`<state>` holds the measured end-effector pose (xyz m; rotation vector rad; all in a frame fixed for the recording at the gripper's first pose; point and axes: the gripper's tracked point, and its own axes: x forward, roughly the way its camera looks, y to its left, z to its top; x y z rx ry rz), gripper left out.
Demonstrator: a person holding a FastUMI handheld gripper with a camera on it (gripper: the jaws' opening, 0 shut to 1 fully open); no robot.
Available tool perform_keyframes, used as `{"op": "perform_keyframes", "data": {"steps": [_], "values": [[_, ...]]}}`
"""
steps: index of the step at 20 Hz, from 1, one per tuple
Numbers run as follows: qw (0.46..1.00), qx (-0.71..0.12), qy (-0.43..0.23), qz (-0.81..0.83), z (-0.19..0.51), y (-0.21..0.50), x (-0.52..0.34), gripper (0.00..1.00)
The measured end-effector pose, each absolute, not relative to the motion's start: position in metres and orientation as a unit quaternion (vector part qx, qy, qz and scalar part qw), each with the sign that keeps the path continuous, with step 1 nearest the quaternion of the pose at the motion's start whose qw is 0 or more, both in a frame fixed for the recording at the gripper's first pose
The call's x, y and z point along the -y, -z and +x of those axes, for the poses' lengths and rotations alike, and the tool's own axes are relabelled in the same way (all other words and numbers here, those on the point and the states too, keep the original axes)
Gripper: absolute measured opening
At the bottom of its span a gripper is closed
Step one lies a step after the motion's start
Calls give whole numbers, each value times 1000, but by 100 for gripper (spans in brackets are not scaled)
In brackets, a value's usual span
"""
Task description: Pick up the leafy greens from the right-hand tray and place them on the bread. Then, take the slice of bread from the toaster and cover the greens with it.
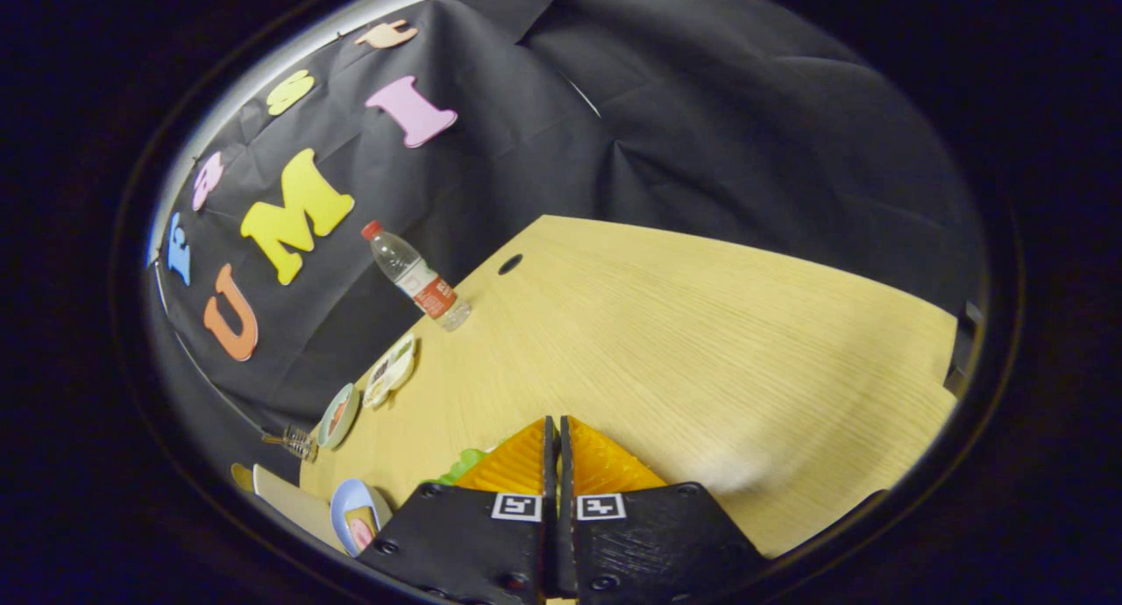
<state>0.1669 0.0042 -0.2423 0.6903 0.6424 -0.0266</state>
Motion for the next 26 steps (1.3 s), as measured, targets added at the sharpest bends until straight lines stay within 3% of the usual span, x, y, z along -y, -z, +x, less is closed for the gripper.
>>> {"op": "perform_keyframes", "data": {"steps": [9, 17, 26], "values": [[923, -218, -48, 313, 143, 135, -47, 0], [920, -179, -117, 329, 111, 63, -141, 0], [897, -194, -192, 347, 89, 73, -295, 0]]}}
